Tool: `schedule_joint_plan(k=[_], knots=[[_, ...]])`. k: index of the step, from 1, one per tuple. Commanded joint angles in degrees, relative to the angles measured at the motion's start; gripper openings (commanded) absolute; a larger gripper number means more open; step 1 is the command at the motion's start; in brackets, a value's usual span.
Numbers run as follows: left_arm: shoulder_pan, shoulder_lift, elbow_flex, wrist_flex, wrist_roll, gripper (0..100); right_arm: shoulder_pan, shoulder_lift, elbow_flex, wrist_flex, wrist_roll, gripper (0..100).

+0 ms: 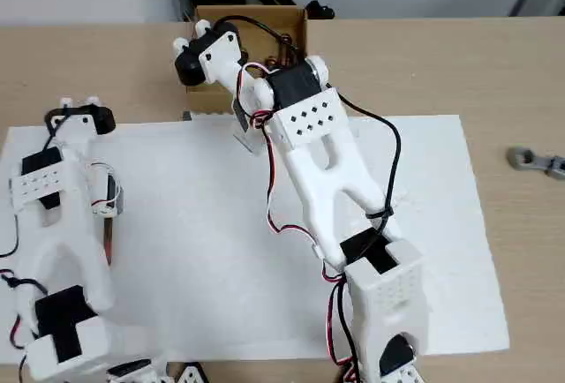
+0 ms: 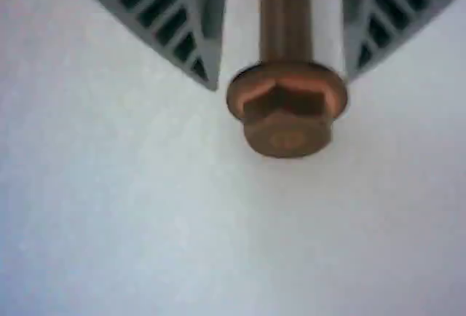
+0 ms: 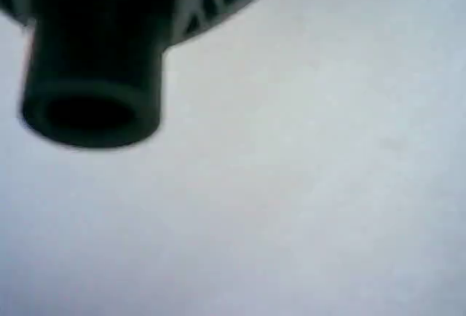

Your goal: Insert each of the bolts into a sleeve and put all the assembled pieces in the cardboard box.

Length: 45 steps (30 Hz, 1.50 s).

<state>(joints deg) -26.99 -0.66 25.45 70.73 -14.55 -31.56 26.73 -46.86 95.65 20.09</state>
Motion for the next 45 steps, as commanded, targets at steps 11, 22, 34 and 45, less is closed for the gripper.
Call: schedule_joint_plan(k=[11, 22, 34, 45], knots=[[-0.09, 12.57, -0.4, -5.89, -0.18, 8, -0.4, -4.0, -0.26, 0.31, -0.7, 0.4], [0.0, 14.86, -0.31, -2.64, 0.62, 0, -0.4, -3.91, -0.26, 0.31, -0.7, 0.4], [-0.26, 14.68, -0.4, 0.35, 0.35, 1, -0.4, -4.0, -0.26, 0.31, -0.7, 0.4], [-0.35, 14.68, -2.42, 5.8, 0.7, 10, -0.4, -4.0, -0.26, 0.31, -0.7, 0.4]])
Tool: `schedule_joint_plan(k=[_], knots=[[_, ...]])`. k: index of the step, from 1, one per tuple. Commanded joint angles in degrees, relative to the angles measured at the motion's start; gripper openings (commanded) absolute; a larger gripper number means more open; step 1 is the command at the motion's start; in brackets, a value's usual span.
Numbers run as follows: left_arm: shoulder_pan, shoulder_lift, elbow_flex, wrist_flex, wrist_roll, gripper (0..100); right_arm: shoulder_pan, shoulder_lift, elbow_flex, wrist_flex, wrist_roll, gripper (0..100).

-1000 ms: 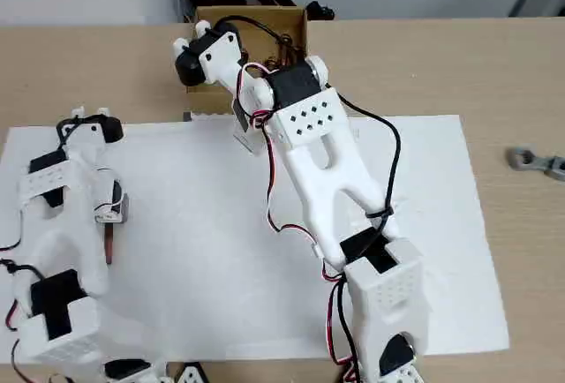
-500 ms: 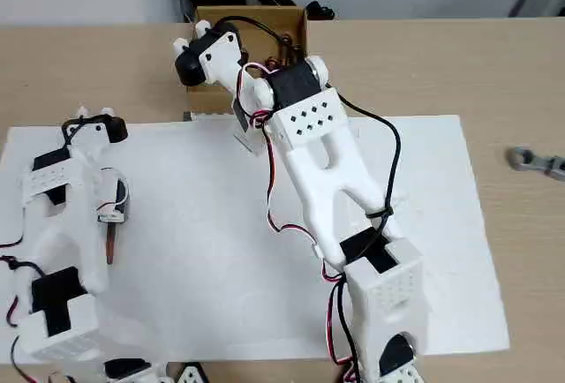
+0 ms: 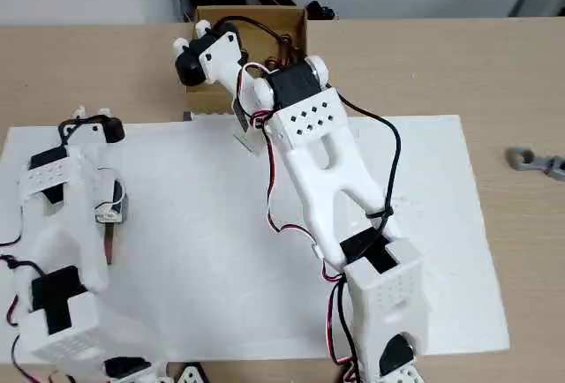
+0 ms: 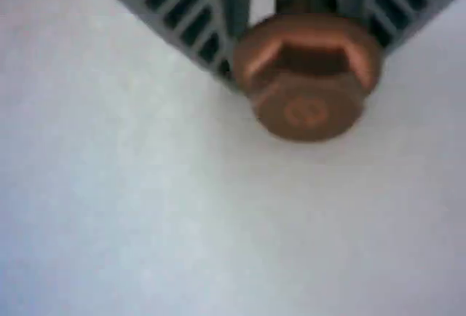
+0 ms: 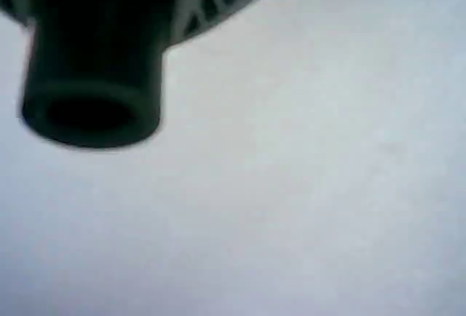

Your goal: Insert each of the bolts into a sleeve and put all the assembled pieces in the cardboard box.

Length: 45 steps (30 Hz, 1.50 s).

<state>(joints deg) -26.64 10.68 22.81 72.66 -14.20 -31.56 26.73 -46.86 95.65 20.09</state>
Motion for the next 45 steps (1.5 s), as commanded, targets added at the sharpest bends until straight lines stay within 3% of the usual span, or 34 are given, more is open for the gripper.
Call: schedule_joint_plan(k=[1, 11, 20, 27, 32, 38, 45], knots=[[-0.7, 3.34, -0.48, 5.1, 0.35, 10, -0.4, -4.0, -0.26, 0.31, -0.7, 0.4], [-0.7, 3.34, -3.3, 12.92, 0.35, 10, -0.4, -3.91, -0.26, 0.31, -0.7, 0.4], [-0.79, 3.25, -3.65, 13.1, 2.73, 10, -0.4, -4.18, -0.26, 0.31, -0.7, 0.4], [-6.59, 3.25, -14.9, 16.97, 2.37, 10, -0.48, -3.91, -0.26, 0.31, -0.7, 0.4], [-6.59, 3.43, -18.07, 22.24, 0.62, 10, -1.36, -3.91, -0.26, 0.31, -0.7, 0.4], [-6.51, 3.96, -16.66, 21.45, 0.62, 10, -1.36, -3.91, -0.26, 0.31, -1.23, 0.4], [-6.51, 3.96, -9.98, 12.84, 0.62, 10, -1.36, -4.0, -0.26, 0.31, -1.85, 0.4]])
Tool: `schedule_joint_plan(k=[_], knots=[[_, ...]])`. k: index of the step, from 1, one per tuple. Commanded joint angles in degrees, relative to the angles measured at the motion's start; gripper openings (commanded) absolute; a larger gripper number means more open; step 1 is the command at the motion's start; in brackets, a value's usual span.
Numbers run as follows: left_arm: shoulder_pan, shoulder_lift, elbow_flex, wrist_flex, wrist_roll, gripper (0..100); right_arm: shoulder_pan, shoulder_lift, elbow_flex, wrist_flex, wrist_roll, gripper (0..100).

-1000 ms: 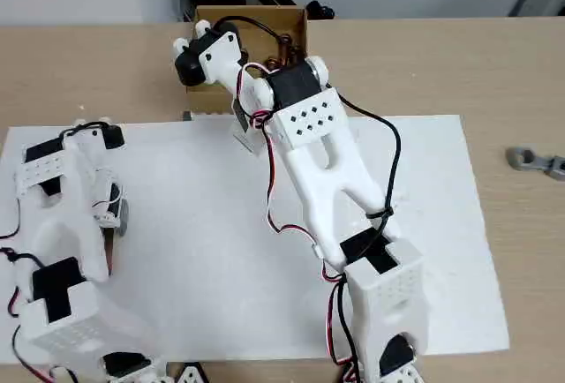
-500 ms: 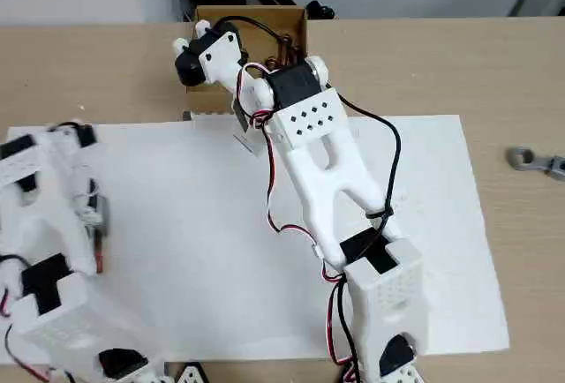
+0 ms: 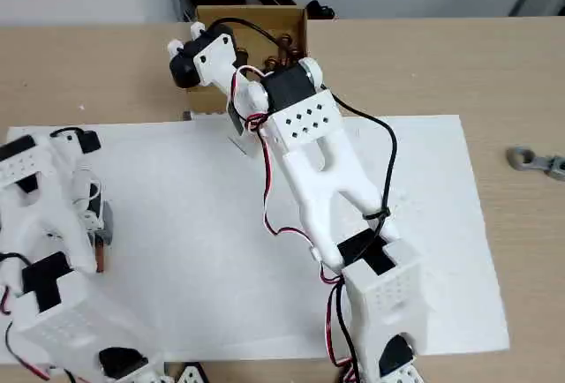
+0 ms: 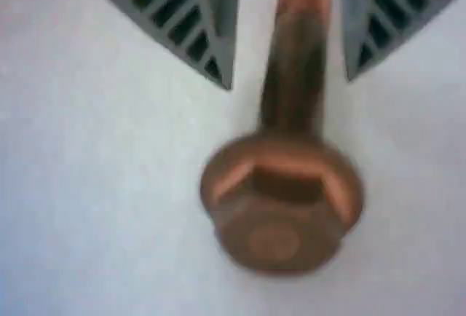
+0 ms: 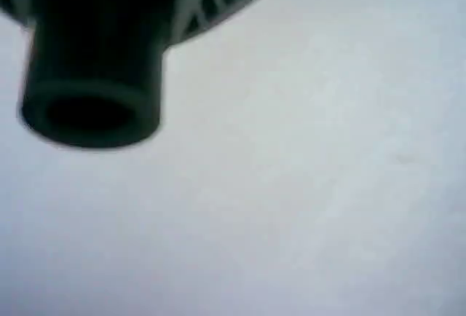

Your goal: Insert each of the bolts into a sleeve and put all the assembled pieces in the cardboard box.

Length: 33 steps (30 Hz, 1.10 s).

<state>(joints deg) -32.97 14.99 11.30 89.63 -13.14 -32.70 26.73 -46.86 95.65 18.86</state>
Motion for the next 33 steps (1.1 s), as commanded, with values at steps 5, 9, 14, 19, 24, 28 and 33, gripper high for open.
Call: schedule_joint_plan(k=[5, 9, 14, 19, 24, 28, 33], knots=[[-0.18, -0.35, 3.3, -9.85, -0.44, 10, -0.31, -4.0, -0.26, 0.31, -0.62, 0.4], [0.79, -0.79, 2.95, -11.08, -0.35, 10, -1.19, -3.91, -0.26, 0.31, -0.62, 0.4], [2.81, -0.97, 2.95, -10.9, -0.18, 10, -1.63, -3.91, -0.26, 0.31, -0.62, 0.4], [2.81, -1.05, 2.51, -10.64, -0.18, 10, -1.45, -3.91, -0.26, 0.31, -0.62, 0.4], [2.64, -1.05, -2.77, -6.15, -0.44, 10, -1.54, -3.82, -0.26, 0.31, -0.62, 0.4], [2.81, -1.05, -6.55, -3.52, -0.79, 10, -1.54, -3.82, -0.26, 0.31, -0.62, 0.4], [2.81, -1.05, -6.81, -3.69, -0.88, 10, -1.54, -3.82, -0.26, 0.31, -0.62, 0.4]])
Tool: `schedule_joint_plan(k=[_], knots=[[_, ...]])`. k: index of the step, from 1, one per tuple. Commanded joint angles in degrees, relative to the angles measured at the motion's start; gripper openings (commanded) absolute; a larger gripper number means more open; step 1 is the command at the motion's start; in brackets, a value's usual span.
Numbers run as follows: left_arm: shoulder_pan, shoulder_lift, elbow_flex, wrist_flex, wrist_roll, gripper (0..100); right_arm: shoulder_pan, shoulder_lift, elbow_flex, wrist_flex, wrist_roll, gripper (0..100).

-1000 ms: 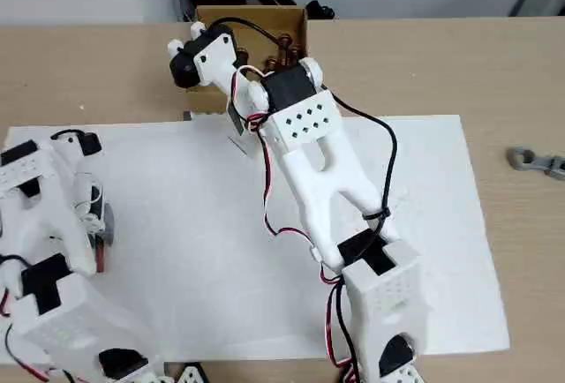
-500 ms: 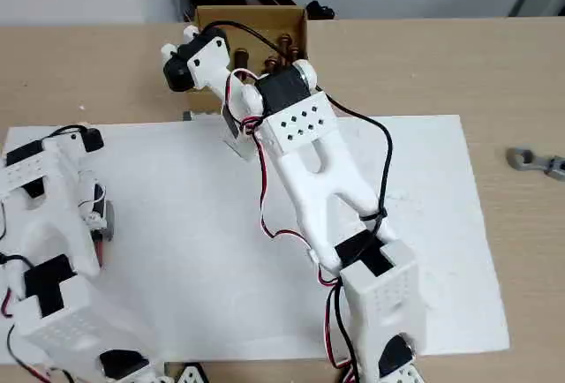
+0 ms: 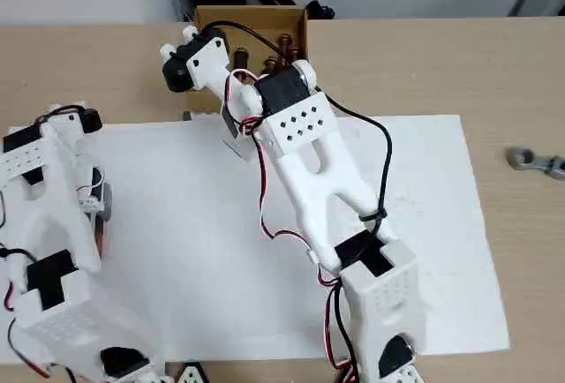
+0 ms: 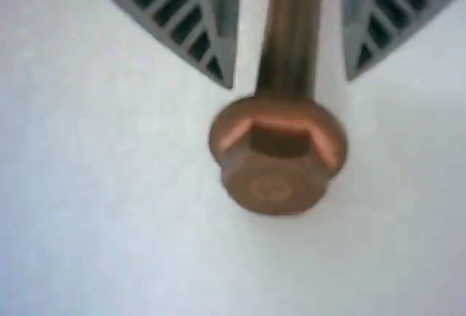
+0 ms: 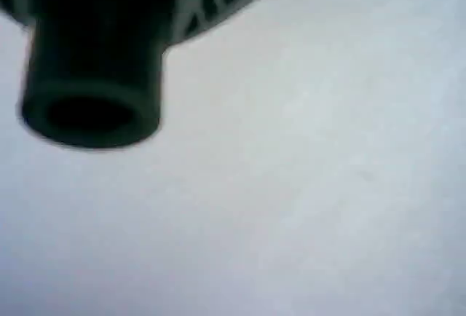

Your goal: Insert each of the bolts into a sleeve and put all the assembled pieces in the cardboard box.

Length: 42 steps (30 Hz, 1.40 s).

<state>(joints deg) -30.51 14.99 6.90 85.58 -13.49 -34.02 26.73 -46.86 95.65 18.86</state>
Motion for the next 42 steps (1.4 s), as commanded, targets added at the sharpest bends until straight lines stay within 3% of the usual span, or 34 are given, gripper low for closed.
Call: schedule_joint_plan(k=[1, 10, 21, 29, 42], knots=[[0.35, -1.05, -2.42, 0.26, -0.53, 10, -0.22, -3.82, -0.26, 0.31, -0.62, 0.4], [0.18, 0.0, -2.15, -2.46, -0.79, 10, -0.22, -3.82, -0.26, 0.31, -0.62, 0.4], [-0.88, 10.73, -1.71, -5.8, -0.62, 10, -0.22, -3.82, -0.26, 0.31, -0.62, 0.4], [-0.7, 10.64, -1.71, -4.04, -0.7, 0, -0.13, -3.82, -0.26, 0.31, -0.62, 0.4], [-0.62, 4.48, -2.59, -1.14, -0.7, 1, -0.13, -4.35, -0.44, 0.22, -0.7, 0.4]])
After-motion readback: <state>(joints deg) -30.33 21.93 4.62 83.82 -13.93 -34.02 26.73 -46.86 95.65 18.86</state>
